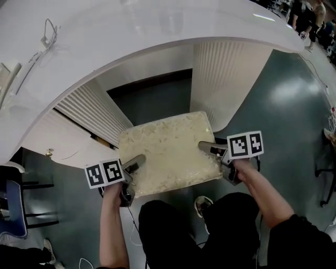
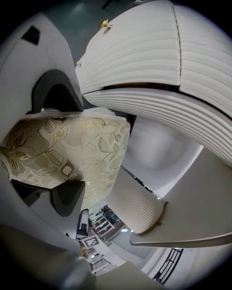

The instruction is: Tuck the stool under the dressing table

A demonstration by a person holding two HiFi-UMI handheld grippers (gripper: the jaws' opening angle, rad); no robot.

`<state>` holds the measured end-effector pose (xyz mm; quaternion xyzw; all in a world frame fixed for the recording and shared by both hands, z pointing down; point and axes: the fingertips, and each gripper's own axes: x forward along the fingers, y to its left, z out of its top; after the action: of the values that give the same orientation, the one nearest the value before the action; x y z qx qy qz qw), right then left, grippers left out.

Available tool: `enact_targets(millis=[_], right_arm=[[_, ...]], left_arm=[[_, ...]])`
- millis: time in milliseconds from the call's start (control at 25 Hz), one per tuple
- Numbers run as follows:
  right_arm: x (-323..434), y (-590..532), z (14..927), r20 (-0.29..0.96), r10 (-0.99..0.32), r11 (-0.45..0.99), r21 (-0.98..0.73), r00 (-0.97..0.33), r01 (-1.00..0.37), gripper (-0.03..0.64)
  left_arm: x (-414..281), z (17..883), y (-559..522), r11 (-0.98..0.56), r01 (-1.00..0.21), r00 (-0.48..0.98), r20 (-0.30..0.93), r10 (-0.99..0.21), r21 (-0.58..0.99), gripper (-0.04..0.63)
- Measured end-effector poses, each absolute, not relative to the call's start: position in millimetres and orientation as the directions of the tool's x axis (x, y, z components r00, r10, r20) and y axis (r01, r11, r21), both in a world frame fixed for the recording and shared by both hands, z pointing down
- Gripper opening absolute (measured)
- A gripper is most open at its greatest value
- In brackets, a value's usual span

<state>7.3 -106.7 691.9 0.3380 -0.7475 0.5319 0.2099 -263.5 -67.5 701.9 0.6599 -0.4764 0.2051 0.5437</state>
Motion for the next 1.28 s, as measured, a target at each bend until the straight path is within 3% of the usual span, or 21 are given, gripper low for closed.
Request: enact_targets(millis=[1280], right_arm=[[-6,-205,700,0.627,-0.389,0.253,-0.632,-0.675,-0.733,0.31]], left_arm=[[-277,713,-158,0.051,-0.863,0.435,0.791,-0.431,0.503,0.472]])
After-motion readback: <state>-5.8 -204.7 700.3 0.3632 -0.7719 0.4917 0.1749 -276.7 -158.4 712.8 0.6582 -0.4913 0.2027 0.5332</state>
